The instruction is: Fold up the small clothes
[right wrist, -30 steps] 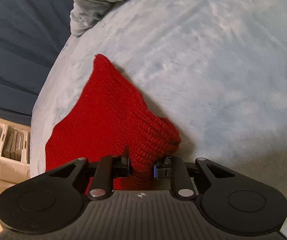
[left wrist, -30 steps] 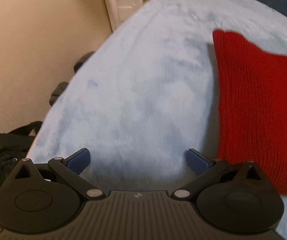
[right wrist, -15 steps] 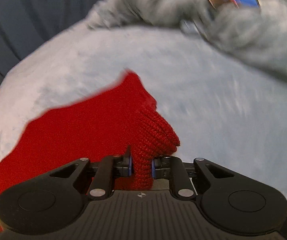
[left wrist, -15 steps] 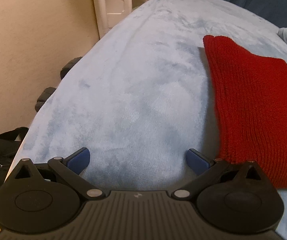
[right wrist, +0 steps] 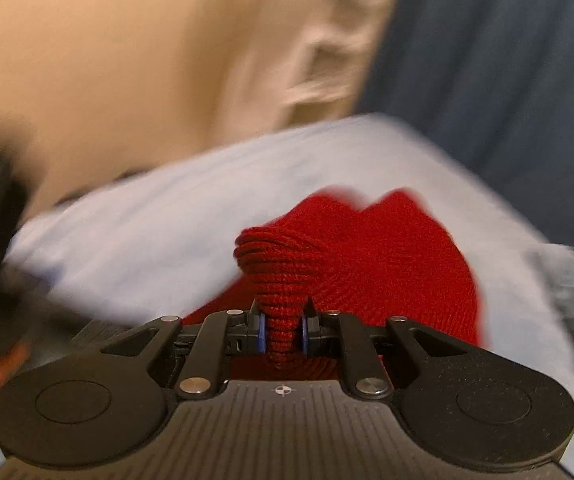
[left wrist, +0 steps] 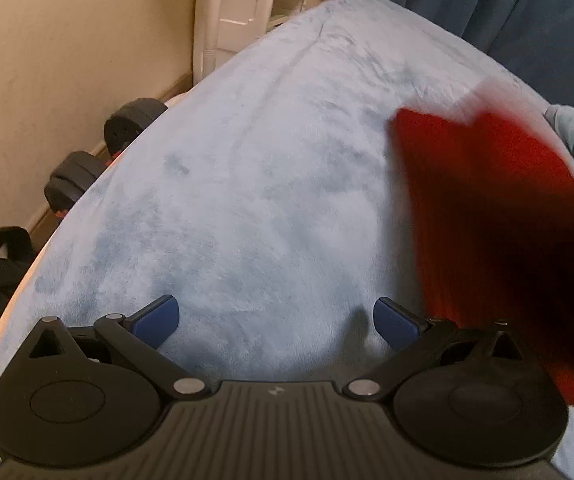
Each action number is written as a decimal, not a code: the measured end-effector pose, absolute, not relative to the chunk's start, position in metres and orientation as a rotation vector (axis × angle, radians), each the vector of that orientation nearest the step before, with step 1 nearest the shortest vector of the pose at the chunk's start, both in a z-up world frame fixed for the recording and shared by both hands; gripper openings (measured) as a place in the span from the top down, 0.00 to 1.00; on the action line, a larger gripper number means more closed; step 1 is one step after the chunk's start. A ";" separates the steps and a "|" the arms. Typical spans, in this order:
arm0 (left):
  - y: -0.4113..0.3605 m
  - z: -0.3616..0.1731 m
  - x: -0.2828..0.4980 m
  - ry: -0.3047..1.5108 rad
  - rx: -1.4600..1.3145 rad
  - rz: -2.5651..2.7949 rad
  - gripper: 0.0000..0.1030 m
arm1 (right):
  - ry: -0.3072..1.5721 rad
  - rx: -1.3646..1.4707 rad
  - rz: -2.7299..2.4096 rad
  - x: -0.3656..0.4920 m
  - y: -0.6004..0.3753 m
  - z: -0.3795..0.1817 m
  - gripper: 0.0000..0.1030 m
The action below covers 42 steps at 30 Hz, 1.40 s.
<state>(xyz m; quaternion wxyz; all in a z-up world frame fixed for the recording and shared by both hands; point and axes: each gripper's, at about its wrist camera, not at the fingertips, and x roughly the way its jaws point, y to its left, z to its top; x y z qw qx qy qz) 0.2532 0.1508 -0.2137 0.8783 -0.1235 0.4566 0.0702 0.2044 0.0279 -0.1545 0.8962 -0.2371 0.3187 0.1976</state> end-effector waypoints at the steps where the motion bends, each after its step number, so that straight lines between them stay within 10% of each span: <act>1: 0.150 -0.214 0.253 0.952 -0.255 0.146 0.00 | 0.671 -0.526 0.407 0.200 0.032 -0.166 0.84; 15: 0.173 -0.191 0.246 0.949 -0.397 0.181 0.00 | 0.619 -0.696 0.555 0.166 0.037 -0.183 0.81; 19: 0.164 -0.154 0.236 0.868 -0.344 0.147 0.00 | 0.614 -0.529 0.615 0.150 0.019 -0.151 0.50; 42: 0.073 -0.141 0.196 0.922 0.084 0.079 0.00 | 0.706 -0.227 0.308 0.104 -0.107 -0.144 0.52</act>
